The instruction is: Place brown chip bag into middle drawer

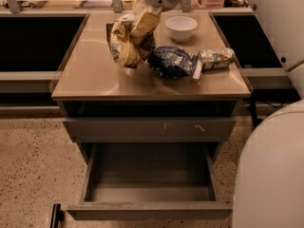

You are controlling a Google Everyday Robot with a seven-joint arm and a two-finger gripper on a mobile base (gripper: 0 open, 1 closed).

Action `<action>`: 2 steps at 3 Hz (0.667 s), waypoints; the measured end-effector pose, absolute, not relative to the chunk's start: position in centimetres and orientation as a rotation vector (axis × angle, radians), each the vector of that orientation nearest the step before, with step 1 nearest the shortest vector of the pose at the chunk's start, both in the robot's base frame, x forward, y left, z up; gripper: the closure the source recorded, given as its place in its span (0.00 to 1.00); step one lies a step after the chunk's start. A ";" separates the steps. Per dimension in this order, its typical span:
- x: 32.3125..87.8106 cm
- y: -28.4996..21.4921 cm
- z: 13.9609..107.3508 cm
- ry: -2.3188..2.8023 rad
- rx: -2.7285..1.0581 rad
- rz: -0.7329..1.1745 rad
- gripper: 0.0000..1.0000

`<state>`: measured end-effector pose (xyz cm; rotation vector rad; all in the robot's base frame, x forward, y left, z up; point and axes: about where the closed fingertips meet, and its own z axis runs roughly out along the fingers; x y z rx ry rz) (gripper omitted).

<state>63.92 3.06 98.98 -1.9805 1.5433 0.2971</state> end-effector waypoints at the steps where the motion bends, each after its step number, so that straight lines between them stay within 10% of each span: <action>1: 63.9 3.1 99.0 1.543 -1.980 0.297 1.00; 2: 62.8 2.6 99.4 1.586 -1.926 0.257 1.00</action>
Offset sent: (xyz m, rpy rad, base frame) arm -0.0561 -0.0236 0.0127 0.0119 -0.0730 -0.2395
